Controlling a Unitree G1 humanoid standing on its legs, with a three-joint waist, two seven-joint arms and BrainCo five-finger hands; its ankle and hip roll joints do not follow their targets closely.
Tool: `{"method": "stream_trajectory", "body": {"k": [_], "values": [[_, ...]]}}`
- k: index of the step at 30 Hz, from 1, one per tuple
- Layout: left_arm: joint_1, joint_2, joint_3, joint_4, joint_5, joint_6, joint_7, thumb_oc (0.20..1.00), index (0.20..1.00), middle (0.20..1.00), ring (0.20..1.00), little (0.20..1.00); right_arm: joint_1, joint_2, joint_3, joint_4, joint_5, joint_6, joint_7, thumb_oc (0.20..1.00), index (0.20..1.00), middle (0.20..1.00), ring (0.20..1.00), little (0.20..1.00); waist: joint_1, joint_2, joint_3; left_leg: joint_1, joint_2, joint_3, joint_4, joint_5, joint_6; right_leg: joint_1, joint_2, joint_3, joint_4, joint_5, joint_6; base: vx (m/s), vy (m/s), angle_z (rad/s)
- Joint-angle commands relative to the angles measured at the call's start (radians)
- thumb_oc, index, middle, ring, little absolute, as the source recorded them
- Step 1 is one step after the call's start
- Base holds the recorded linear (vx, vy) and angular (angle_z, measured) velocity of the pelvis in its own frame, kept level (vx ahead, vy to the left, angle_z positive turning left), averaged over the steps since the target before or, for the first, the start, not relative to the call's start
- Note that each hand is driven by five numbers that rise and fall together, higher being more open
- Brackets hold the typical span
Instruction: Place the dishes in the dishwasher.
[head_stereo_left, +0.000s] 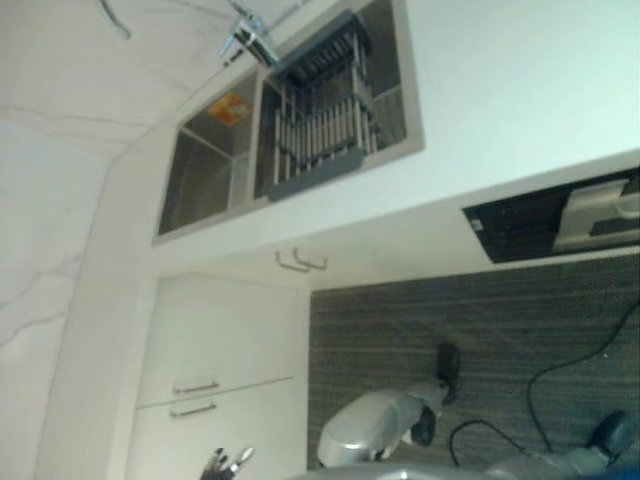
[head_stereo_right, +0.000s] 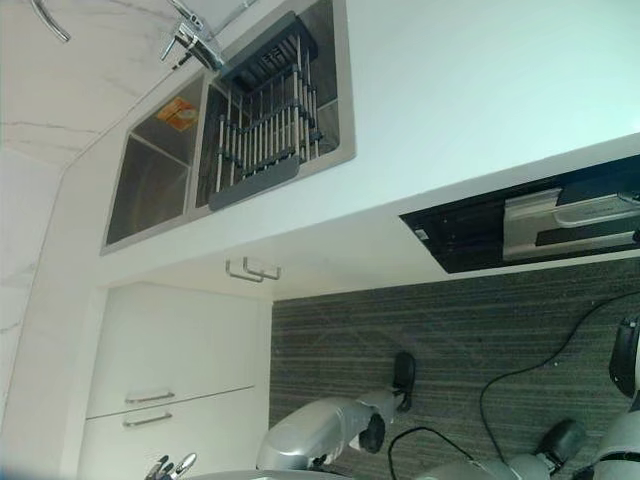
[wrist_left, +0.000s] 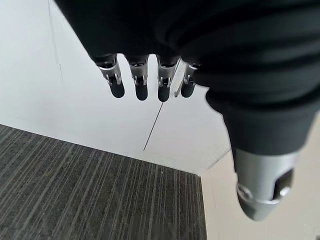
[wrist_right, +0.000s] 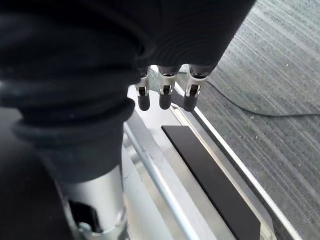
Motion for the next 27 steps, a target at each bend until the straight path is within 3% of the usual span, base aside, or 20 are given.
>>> {"method": "stream_trajectory", "body": {"k": [1,6,7,10,15,19,23,27], "values": [[-0.035,0.12,-0.035,-0.03,0.031,0.0,-0.027,1.0,1.0,1.0,1.0,1.0,-0.206,0.047,0.07,-0.184,0.01,-0.228,0.088,1.0,1.0,1.0,1.0,1.0,0.111,0.01,-0.052,-0.007,0.056,0.016,0.0,-0.051,-0.118,-0.121,-0.008,0.076,0.259,-0.17,-0.047,0.01,-0.024,0.12],[-0.018,0.124,-0.023,-0.041,0.022,-0.027,-0.044,1.0,1.0,1.0,1.0,1.0,-0.151,0.053,0.064,-0.179,-0.043,-0.221,0.147,1.0,1.0,1.0,1.0,1.0,0.111,-0.02,-0.041,0.003,0.068,0.012,0.0,-0.059,-0.117,-0.118,0.003,0.071,0.262,-0.161,-0.044,-0.04,-0.033,0.03],[-0.017,0.127,-0.014,-0.048,0.015,-0.027,-0.04,1.0,1.0,1.0,1.0,1.0,-0.11,0.06,0.061,-0.206,-0.034,-0.236,0.12,1.0,1.0,1.0,1.0,1.0,0.108,-0.028,-0.032,-0.004,0.076,0.024,0.0,-0.04,-0.11,-0.125,0.005,0.054,0.261,-0.129,-0.054,-0.14,-0.076,0.01],[-0.011,0.12,0.018,-0.056,-0.001,-0.04,-0.04,1.0,1.0,1.0,1.0,1.0,0.122,0.121,-0.047,-0.43,-0.01,-0.259,0.016,1.0,1.0,1.0,1.0,1.0,0.071,-0.069,-0.006,0.008,0.096,0.043,0.0,-0.047,-0.106,-0.123,0.013,0.06,0.257,-0.108,-0.052,-0.07,-0.07,0.04],[-0.023,0.09,0.059,-0.073,-0.034,-0.043,-0.022,1.0,1.0,1.0,1.0,1.0,0.495,0.318,-0.216,-0.916,-0.03,-0.245,-0.114,1.0,1.0,1.0,1.0,1.0,-0.006,-0.129,0.032,0.019,0.118,0.075,0.0,-0.062,-0.094,-0.139,0.033,0.104,0.243,-0.086,-0.049,-0.04,-0.034,-0.16],[-0.052,0.068,0.072,-0.094,-0.098,-0.074,0.001,1.0,1.0,1.0,1.0,1.0,0.678,0.499,-0.228,-1.14,-0.106,-0.293,-0.219,1.0,1.0,1.0,1.0,1.0,-0.059,-0.182,0.052,0.023,0.132,0.097,0.0,-0.083,-0.085,-0.151,0.058,0.142,0.221,-0.071,-0.047,-0.07,-0.036,-0.26],[-0.071,0.074,0.076,-0.159,-0.15,-0.124,-0.042,1.0,1.0,1.0,1.0,1.0,0.812,0.601,-0.214,-1.178,-0.104,-0.367,-0.211,1.0,1.0,1.0,1.0,1.0,-0.075,-0.247,0.051,0.034,0.15,0.11,0.0,-0.102,-0.08,-0.144,0.074,0.146,0.209,-0.056,-0.043,-0.07,-0.076,-0.17],[-0.077,0.078,0.064,-0.224,-0.229,-0.078,-0.164,1.0,1.0,1.0,1.0,1.0,0.908,0.635,-0.188,-1.122,-0.145,-0.407,-0.15,1.0,1.0,1.0,1.0,1.0,-0.082,-0.305,0.018,0.062,0.165,0.119,0.0,-0.119,-0.076,-0.111,0.098,0.14,0.201,-0.039,-0.04,-0.01,-0.029,-0.04]]}}
